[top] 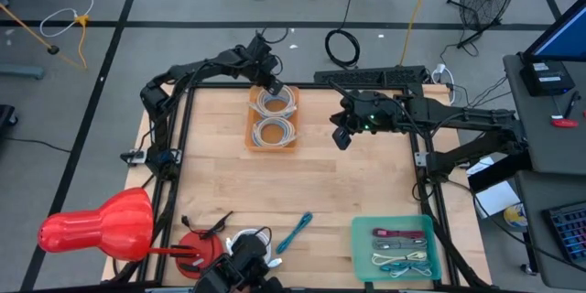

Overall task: Pick & Place USB Port
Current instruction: Put the brown usb cable into the orange bin

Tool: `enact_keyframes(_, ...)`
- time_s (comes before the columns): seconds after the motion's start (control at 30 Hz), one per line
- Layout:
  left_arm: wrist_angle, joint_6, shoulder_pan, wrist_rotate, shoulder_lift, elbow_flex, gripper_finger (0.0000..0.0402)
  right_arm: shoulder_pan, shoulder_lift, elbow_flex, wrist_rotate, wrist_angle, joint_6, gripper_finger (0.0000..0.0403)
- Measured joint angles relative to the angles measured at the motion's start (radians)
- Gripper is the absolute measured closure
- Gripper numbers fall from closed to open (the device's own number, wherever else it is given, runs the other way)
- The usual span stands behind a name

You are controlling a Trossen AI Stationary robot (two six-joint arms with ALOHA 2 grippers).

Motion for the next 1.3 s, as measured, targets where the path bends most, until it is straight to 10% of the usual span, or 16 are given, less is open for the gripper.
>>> enact_keyframes(1.3,-0.015,0.002,-0.025,-0.017,0.071,0.0,0.0402,0.0,0.0,0.0,0.0,-0.01,0.016,0.0374)
